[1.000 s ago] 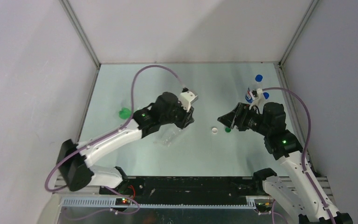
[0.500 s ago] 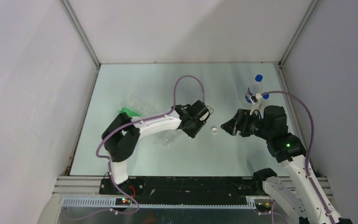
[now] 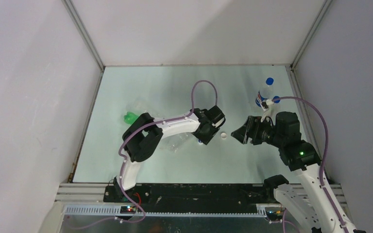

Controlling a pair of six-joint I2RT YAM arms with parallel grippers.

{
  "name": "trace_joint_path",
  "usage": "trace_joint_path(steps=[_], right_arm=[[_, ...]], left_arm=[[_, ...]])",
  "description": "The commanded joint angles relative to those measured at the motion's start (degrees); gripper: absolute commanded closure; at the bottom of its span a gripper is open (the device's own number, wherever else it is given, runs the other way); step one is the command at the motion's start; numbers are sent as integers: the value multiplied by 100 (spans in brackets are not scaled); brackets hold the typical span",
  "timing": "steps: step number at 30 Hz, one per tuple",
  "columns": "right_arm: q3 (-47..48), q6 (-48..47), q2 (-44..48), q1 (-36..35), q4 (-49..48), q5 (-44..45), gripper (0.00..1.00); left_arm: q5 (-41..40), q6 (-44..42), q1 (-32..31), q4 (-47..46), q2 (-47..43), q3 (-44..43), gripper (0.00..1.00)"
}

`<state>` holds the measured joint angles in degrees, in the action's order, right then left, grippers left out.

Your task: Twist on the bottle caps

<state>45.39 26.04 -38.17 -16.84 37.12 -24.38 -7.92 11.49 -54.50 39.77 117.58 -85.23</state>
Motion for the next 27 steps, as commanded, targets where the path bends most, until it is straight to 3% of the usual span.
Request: trace_joint_path(steps=[1, 4, 9, 13, 17, 23, 27], right_arm=[[251, -200, 66, 15, 46, -50, 26], [250, -362, 100, 16, 90, -82, 26], [247, -556, 70, -4, 38, -142, 26], [279, -714, -183, -261, -29, 137, 26], [360, -873, -628, -944, -170, 714, 26], [509, -1021, -1682, -1683, -506, 1328, 26], [700, -1086, -2503, -2026, -736, 1566, 26]], left_arm=[[-95, 223, -44, 18, -20, -174, 41], [-65, 313, -43, -136, -328, -30, 32], [-246, 431, -39, -308, -1288, 124, 25], [-822, 466, 32, -460, -2156, 303, 20], [-1213, 521, 287, -598, -2981, 662, 2], [-1354, 650, 1023, -1030, -4217, 1692, 0], [-2135, 398, 1137, -1060, -4977, 2320, 0]])
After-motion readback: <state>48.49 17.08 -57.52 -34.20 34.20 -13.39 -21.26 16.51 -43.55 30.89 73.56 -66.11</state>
